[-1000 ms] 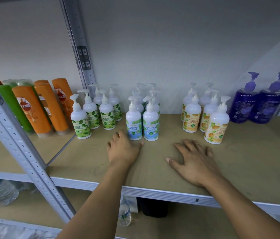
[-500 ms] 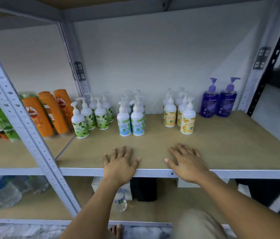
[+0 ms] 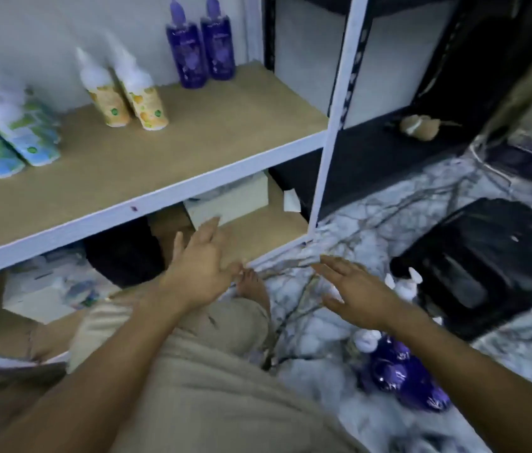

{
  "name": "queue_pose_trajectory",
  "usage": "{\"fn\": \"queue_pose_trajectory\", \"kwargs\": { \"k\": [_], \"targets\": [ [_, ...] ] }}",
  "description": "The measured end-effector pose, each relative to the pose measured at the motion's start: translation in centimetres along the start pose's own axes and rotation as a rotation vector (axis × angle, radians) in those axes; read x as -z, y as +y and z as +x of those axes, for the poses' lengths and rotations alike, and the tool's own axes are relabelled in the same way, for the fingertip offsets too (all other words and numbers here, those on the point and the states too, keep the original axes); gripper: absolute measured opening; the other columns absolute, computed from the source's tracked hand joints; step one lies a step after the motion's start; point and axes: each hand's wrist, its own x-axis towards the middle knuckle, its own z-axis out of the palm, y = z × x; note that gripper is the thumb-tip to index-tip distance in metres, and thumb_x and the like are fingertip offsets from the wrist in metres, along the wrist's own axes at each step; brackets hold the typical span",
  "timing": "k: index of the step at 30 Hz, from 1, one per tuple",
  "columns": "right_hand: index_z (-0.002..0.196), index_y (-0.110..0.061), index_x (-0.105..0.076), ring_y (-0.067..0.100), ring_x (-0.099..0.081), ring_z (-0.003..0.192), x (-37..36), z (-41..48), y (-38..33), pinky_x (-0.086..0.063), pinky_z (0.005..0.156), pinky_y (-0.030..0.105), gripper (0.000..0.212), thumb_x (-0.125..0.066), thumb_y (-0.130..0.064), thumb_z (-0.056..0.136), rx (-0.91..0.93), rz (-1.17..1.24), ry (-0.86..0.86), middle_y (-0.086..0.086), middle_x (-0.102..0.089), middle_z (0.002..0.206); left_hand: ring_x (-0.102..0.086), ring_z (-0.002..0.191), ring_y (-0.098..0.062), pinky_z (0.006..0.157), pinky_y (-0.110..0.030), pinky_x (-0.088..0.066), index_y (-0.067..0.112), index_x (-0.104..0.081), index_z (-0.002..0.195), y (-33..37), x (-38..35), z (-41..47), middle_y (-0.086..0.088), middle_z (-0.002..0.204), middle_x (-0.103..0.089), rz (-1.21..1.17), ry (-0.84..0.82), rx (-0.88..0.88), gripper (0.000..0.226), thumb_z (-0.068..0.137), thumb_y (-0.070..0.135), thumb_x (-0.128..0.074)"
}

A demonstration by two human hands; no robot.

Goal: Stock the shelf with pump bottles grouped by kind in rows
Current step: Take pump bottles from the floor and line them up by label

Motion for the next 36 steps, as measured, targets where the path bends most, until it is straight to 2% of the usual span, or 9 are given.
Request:
{"fn": "queue_pose_trajectory", "kwargs": {
  "k": [5, 7, 9, 14, 21, 24, 27, 30, 36],
  "targets": [
    [0.151, -0.024, -0.041, 0.033, -0.05, 0.133, -4.6, -7.9, 6.6, -0.046, 0.102, 0.044, 0.071, -0.05, -0.055, 0.087, -0.243, 0.117, 0.004, 0.008, -0.05, 0.148, -0.039, 0.142, -0.019, 0.115, -0.037, -0.034, 0.029, -0.045, 0.147, 8.8, -7.4, 2.1, 0.0, 0.155, -0.041, -0.156, -0.318, -0.28, 0.067, 0.085, 0.048, -0.063],
    [0.15, -0.025, -0.042, 0.032, -0.054, 0.126, -5.9, -10.1, 8.3, -0.05, 0.092, 0.039, 0.069, -0.064, -0.042, 0.087, -0.332, 0.15, 0.022, 0.005, -0.053, 0.144, -0.046, 0.134, -0.017, 0.107, -0.025, -0.036, 0.028, -0.049, 0.145, 11.4, -9.5, 2.7, 0.001, 0.147, -0.048, -0.195, -0.38, -0.319, 0.061, 0.089, 0.04, -0.07],
    [0.152, -0.027, -0.039, 0.031, -0.053, 0.126, -7.1, -11.5, 10.1, -0.05, 0.093, 0.042, 0.072, -0.068, -0.04, 0.088, -0.402, 0.198, 0.02, 0.004, -0.051, 0.145, -0.051, 0.127, -0.019, 0.094, -0.02, -0.036, 0.027, -0.049, 0.145, 13.8, -11.9, 3.3, -0.001, 0.143, -0.051, -0.184, -0.482, -0.335, 0.059, 0.091, 0.036, -0.07],
    [0.152, -0.032, -0.036, 0.032, -0.059, 0.116, -9.2, -12.9, 13.8, -0.051, 0.094, 0.045, 0.076, -0.069, -0.038, 0.084, -0.546, 0.354, 0.02, 0.006, -0.05, 0.144, -0.053, 0.1, -0.012, 0.086, -0.02, -0.038, 0.026, -0.055, 0.139, 17.8, -17.9, 4.5, -0.006, 0.132, -0.056, -0.253, -0.625, -0.305, 0.055, 0.088, 0.03, -0.075],
    [0.148, -0.026, -0.046, 0.04, -0.048, 0.126, -10.0, -12.2, 18.1, -0.047, 0.102, 0.047, 0.061, -0.068, -0.029, 0.092, -0.73, 0.283, 0.064, 0.018, -0.048, 0.138, -0.056, 0.121, -0.026, 0.098, -0.035, -0.046, 0.02, -0.056, 0.139, 20.5, -24.4, 4.9, -0.009, 0.131, -0.06, -0.278, -0.645, -0.2, 0.054, 0.088, 0.022, -0.072],
    [0.144, -0.031, -0.05, 0.039, -0.047, 0.13, -10.0, -11.0, 19.3, -0.046, 0.104, 0.049, 0.053, -0.063, -0.024, 0.093, -0.769, 0.262, -0.101, 0.016, -0.047, 0.143, -0.057, 0.116, -0.033, 0.098, -0.04, -0.047, 0.019, -0.058, 0.136, 21.6, -26.6, 4.8, -0.014, 0.126, -0.06, -0.288, -0.678, -0.195, 0.049, 0.088, 0.019, -0.069],
    [0.135, -0.035, -0.057, 0.034, -0.052, 0.127, -10.0, -10.3, 19.8, -0.048, 0.102, 0.046, 0.053, -0.062, -0.014, 0.087, -0.728, 0.229, -0.218, 0.008, -0.05, 0.143, -0.059, 0.104, -0.034, 0.092, -0.037, -0.048, 0.013, -0.066, 0.119, 22.8, -27.7, 4.7, -0.017, 0.113, -0.058, -0.297, -0.688, -0.179, 0.03, 0.089, 0.012, -0.063],
    [0.128, -0.034, -0.061, 0.034, -0.056, 0.121, -9.9, -10.2, 19.6, -0.05, 0.097, 0.044, 0.049, -0.056, -0.007, 0.088, -0.713, 0.159, -0.225, 0.006, -0.051, 0.138, -0.06, 0.105, -0.03, 0.086, -0.034, -0.05, 0.009, -0.066, 0.113, 23.5, -28.0, 4.8, -0.012, 0.115, -0.063, -0.277, -0.68, -0.157, 0.024, 0.089, 0.009, -0.061],
    [0.115, -0.04, -0.067, 0.028, -0.059, 0.113, -10.0, -10.2, 19.5, -0.042, 0.096, 0.04, 0.035, -0.057, -0.015, 0.091, -0.706, 0.045, -0.156, -0.001, -0.06, 0.124, -0.061, 0.105, -0.029, 0.09, -0.04, -0.053, 0.015, -0.067, 0.111, 23.3, -27.6, 4.7, -0.008, 0.117, -0.065, -0.241, -0.663, -0.142, 0.024, 0.088, 0.01, -0.062]
  ]
}}
